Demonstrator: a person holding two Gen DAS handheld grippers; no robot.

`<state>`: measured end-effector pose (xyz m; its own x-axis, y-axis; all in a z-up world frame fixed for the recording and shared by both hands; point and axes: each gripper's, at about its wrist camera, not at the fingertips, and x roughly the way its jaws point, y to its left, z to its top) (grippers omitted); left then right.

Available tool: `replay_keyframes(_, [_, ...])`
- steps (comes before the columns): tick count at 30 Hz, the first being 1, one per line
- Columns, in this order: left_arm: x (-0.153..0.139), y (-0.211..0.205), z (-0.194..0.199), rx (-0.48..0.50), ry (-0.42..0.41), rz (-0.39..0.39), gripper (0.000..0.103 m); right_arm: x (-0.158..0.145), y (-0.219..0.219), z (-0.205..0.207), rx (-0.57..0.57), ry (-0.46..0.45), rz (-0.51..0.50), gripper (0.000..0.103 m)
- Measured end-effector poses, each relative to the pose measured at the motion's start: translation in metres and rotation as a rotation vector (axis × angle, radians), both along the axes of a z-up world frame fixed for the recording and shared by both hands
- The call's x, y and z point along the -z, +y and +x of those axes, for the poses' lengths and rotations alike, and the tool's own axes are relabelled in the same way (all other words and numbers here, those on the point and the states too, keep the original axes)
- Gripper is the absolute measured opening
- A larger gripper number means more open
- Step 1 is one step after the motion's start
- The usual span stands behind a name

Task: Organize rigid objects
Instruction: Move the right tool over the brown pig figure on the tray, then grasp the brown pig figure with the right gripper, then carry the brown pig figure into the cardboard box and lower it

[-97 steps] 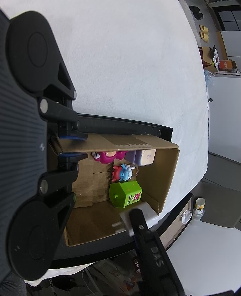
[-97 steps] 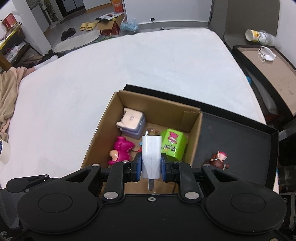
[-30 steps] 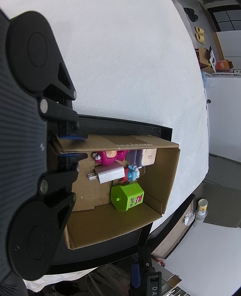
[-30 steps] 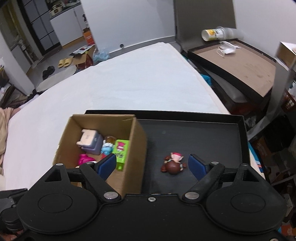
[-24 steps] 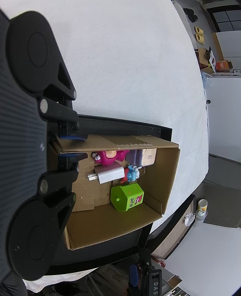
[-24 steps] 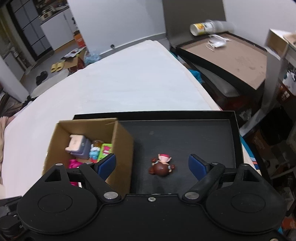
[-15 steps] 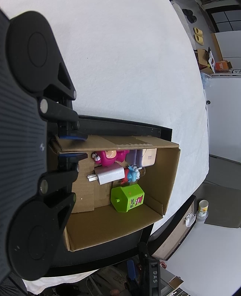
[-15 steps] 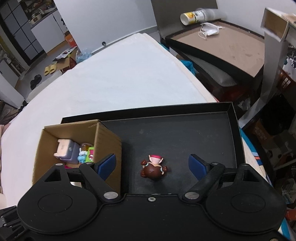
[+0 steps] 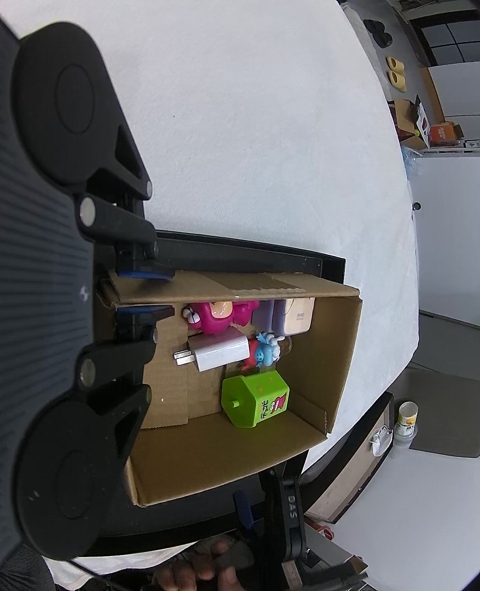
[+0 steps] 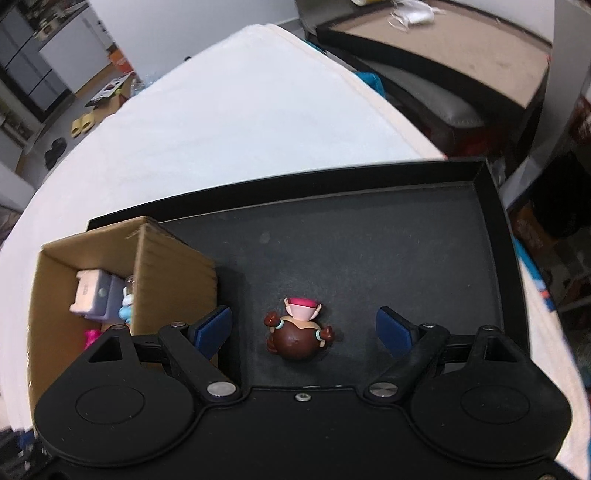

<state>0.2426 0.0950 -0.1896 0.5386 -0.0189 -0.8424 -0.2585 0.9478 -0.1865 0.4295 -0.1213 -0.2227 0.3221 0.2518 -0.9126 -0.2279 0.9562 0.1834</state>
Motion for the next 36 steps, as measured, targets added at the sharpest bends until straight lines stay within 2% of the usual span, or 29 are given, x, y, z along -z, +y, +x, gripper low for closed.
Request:
replay_keyframes(3, [0.000,0.000,0.000,0.000,0.000,0.000,0.013,0.009,0.000,0.002,0.021,0.022,0.015,0.079])
replay_keyframes(5, [0.001,0.000,0.000,0.000,0.000,-0.001,0.013,0.016,0.001,0.001,0.027,0.042,0.014,0.072])
replay_keyframes(7, [0.000,0.000,0.000,-0.001,0.000,-0.001,0.013,0.020,0.002,0.000,0.026,0.066,0.003,0.046])
replay_keyframes(8, [0.000,0.000,0.000,-0.002,-0.001,-0.002,0.013,0.021,0.001,-0.001,0.027,0.070,0.002,0.042])
replay_keyframes(25, [-0.001,0.002,-0.002,0.006,-0.008,-0.016,0.013,-0.039,-0.011,-0.029,-0.023,-0.014,0.053,0.042])
replay_keyframes(36, [-0.006,0.006,-0.008,0.005,-0.036,-0.038,0.013,-0.084,0.017,-0.045,-0.112,-0.070,0.082,0.042])
